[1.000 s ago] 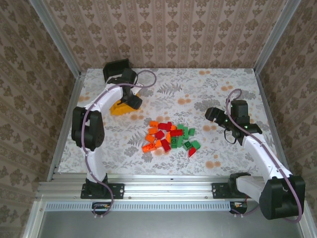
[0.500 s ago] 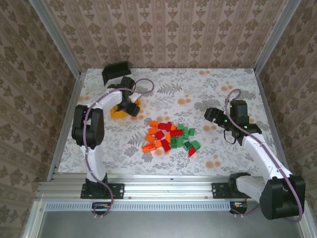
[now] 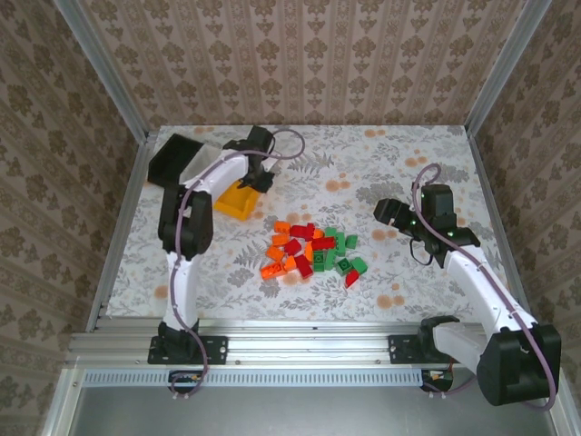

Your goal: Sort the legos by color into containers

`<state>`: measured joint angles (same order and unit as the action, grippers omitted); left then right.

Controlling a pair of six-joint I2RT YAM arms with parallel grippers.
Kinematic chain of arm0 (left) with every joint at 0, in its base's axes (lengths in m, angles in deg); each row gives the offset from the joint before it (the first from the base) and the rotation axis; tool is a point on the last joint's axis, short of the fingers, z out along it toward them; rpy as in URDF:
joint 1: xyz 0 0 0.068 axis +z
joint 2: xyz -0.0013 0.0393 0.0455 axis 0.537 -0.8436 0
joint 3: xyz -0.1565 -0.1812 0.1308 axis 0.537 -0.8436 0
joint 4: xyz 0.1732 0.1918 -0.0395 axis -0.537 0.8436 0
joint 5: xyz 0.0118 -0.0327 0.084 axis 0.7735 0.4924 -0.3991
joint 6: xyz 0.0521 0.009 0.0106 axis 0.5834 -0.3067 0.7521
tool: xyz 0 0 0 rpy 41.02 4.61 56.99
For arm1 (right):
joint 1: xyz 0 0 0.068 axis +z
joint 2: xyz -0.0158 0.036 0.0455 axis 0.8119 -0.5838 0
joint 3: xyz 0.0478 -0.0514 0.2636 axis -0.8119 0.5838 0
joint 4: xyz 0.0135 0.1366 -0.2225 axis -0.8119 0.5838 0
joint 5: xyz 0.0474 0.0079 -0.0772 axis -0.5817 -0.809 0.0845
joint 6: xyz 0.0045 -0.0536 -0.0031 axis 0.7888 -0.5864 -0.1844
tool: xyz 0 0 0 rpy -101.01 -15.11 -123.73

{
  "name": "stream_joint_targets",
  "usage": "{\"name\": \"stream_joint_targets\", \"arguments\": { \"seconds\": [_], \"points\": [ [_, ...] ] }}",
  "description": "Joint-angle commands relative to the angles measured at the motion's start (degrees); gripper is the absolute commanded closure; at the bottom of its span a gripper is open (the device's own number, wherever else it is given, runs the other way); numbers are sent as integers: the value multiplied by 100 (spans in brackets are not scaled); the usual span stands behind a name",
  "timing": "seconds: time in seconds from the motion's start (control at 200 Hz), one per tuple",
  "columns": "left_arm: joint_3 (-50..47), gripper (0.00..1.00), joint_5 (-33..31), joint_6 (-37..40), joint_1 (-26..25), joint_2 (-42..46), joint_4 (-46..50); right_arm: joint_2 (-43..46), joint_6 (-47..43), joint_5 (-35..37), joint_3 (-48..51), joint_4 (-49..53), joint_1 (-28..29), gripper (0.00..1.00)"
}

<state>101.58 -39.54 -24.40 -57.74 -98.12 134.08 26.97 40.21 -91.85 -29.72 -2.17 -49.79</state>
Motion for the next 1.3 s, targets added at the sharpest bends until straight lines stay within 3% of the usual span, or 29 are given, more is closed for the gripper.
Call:
{"name": "stream_joint_targets", "arguments": {
  "seconds": [0.0,0.185,0.325,0.565,0.675,0.87,1.015,1.21,1.295],
  "points": [
    [937,88,-320,-222,-50,-495,609,145,-93,34,-89,173,52,17],
    [2469,97,-268,-670,-324,-1302,1246,158,-102,46,-106,168,52,17],
    [3458,100,-190,-1716,-594,-1658,1499,55,-95,74,-139,111,52,17],
    [3275,100,293,-4247,-1014,-1601,807,49,-115,126,-163,170,52,17],
    [2994,100,512,-5138,-1236,-1567,33,100,-116,135,-174,226,52,17],
    [3687,100,903,-5686,-1445,-2121,-506,227,-115,119,-169,338,52,17],
    [3581,100,1143,-6049,-1594,-2286,-1132,237,-84,70,-115,339,52,17],
    [3494,86,1584,-6335,-1643,-2461,-1861,215,-58,27,-80,299,52,17],
    [3446,74,1877,-6358,-1638,-2484,-2200,195,-49,3,-88,305,52,16]
  ]
}}
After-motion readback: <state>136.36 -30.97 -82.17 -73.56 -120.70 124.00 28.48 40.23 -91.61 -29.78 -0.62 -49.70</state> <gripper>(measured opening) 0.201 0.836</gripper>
